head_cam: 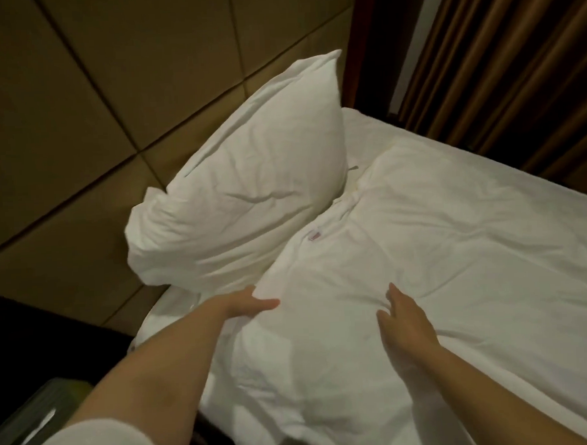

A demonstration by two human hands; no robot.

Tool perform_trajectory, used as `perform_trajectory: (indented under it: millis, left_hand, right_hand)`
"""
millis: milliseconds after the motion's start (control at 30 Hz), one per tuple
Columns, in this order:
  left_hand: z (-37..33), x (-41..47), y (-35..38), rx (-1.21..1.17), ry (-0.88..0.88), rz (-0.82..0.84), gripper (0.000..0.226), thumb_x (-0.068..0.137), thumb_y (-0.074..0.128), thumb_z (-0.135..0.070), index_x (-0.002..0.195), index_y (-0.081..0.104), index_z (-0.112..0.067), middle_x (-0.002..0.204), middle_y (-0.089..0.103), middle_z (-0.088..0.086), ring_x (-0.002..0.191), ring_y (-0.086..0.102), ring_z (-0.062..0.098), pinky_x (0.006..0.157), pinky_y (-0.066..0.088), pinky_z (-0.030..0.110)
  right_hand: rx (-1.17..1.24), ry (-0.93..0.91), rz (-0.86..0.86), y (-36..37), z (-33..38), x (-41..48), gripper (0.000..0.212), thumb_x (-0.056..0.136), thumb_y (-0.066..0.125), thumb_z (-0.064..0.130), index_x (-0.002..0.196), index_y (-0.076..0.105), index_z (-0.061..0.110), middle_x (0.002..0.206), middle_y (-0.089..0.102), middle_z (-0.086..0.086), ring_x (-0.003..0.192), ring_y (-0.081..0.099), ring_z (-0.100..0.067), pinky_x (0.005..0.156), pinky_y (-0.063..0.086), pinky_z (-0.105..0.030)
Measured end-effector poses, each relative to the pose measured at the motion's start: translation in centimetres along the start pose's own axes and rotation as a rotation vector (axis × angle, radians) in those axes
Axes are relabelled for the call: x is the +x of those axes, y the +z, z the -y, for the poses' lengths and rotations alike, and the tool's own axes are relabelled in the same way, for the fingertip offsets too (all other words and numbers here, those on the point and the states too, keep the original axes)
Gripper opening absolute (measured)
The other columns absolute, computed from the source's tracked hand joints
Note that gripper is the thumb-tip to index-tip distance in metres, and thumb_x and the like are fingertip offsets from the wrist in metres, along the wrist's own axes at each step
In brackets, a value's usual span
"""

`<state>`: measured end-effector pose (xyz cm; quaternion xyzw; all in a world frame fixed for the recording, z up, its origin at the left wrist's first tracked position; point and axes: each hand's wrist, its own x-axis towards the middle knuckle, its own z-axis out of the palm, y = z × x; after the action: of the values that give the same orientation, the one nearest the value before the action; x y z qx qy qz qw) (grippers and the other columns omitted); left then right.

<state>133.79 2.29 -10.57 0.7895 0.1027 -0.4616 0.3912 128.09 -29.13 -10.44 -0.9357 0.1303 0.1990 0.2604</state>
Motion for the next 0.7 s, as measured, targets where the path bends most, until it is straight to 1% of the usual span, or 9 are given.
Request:
perform_trajectory:
  millis: [67, 167, 200, 300, 467, 500, 567, 633, 700]
  left_hand:
    - [1.8, -0.4, -0.3, -0.004, 0.005, 0.04, 0.083, 0.078, 0.069, -0.056, 0.143, 0.028, -0.025, 0.142, 0.036, -0.011, 0.127, 0.041, 0.016, 0.105, 0.032, 0.027]
    - [4.9, -0.3, -0.5, 0.084, -0.011, 0.054, 0.102, 0.058, 0.078, -0.065, 0.143, 0.035, -0.026, 0.144, 0.043, -0.007, 0.125, 0.044, 0.016, 0.108, 0.034, 0.036]
    - [5.8, -0.2, -0.5, 0.127, -0.019, 0.03, 0.099, 0.057, 0.078, -0.065, 0.139, 0.042, -0.024, 0.14, 0.047, -0.004, 0.124, 0.047, 0.018, 0.107, 0.036, 0.037]
    - [6.3, 0.0, -0.1, 0.148, 0.045, -0.113, 0.042, 0.072, 0.077, -0.04, 0.103, 0.065, -0.014, 0.108, 0.067, 0.004, 0.101, 0.062, 0.024, 0.088, 0.047, 0.032]
    - [5.1, -2.8, -1.4, 0.109, 0.248, -0.116, 0.037, 0.077, 0.069, -0.052, 0.092, 0.062, -0.019, 0.091, 0.058, -0.008, 0.087, 0.052, 0.013, 0.076, 0.042, 0.028]
    - [5.5, -3.2, -1.5, 0.186, 0.227, -0.081, 0.035, 0.081, 0.067, -0.05, 0.103, 0.062, -0.022, 0.095, 0.057, -0.009, 0.094, 0.053, 0.015, 0.076, 0.039, 0.026]
    - [7.1, -3.4, -1.2, 0.317, 0.128, -0.018, 0.068, 0.083, 0.065, -0.05, 0.14, 0.041, -0.023, 0.125, 0.052, -0.006, 0.118, 0.049, 0.02, 0.088, 0.038, 0.025]
    - [9.6, -2.5, -0.2, 0.27, 0.084, -0.018, 0.079, 0.082, 0.067, -0.049, 0.147, 0.03, -0.023, 0.143, 0.044, -0.001, 0.125, 0.046, 0.022, 0.099, 0.039, 0.029]
    - [12.3, -1.8, 1.2, 0.133, 0.075, -0.134, 0.069, 0.084, 0.066, -0.045, 0.142, 0.036, -0.023, 0.139, 0.048, 0.001, 0.121, 0.048, 0.022, 0.098, 0.04, 0.031]
  right_hand:
    - [-0.059, -0.025, 0.018, 0.7, 1.6, -0.2, 0.058, 0.097, 0.044, 0.029, 0.15, 0.024, 0.018, 0.149, 0.038, -0.004, 0.134, 0.04, -0.026, 0.11, 0.033, -0.039]
    - [-0.107, -0.077, 0.021, 2.2, 4.6, -0.7, 0.056, 0.096, 0.042, 0.023, 0.149, 0.025, 0.017, 0.148, 0.04, -0.006, 0.132, 0.041, -0.028, 0.11, 0.034, -0.041]
    - [-0.113, -0.117, 0.018, 2.8, 5.9, -0.8, 0.056, 0.095, 0.043, 0.022, 0.149, 0.027, 0.017, 0.147, 0.041, -0.007, 0.131, 0.042, -0.027, 0.11, 0.034, -0.041]
    - [-0.155, -0.29, 0.004, 4.0, 9.9, -1.0, 0.06, 0.091, 0.048, 0.02, 0.148, 0.03, 0.018, 0.148, 0.04, -0.006, 0.132, 0.04, -0.025, 0.112, 0.031, -0.038]
    - [-0.427, -0.699, 0.149, 5.2, 17.5, -1.5, 0.067, 0.088, 0.051, 0.022, 0.149, 0.025, 0.029, 0.156, 0.024, 0.006, 0.144, 0.018, -0.015, 0.117, 0.007, -0.029]
    - [-0.511, -0.76, 0.205, 5.7, 18.6, -1.6, 0.07, 0.086, 0.05, 0.017, 0.149, 0.024, 0.031, 0.155, 0.024, 0.008, 0.144, 0.015, -0.014, 0.117, 0.003, -0.03]
    - [-0.643, -0.836, 0.325, 7.3, 20.2, -1.7, 0.07, 0.084, 0.05, 0.015, 0.148, 0.027, 0.033, 0.152, 0.031, 0.009, 0.143, 0.019, -0.015, 0.117, 0.004, -0.035]
    - [-0.751, -0.853, 0.421, 9.3, 20.5, -1.9, 0.062, 0.087, 0.051, 0.024, 0.145, 0.032, 0.034, 0.147, 0.039, 0.007, 0.137, 0.03, -0.017, 0.115, 0.011, -0.037]
    - [-0.805, -0.856, 0.458, 11.1, 19.8, -2.0, 0.056, 0.089, 0.048, 0.029, 0.144, 0.035, 0.032, 0.146, 0.04, 0.006, 0.134, 0.033, -0.018, 0.113, 0.015, -0.036]
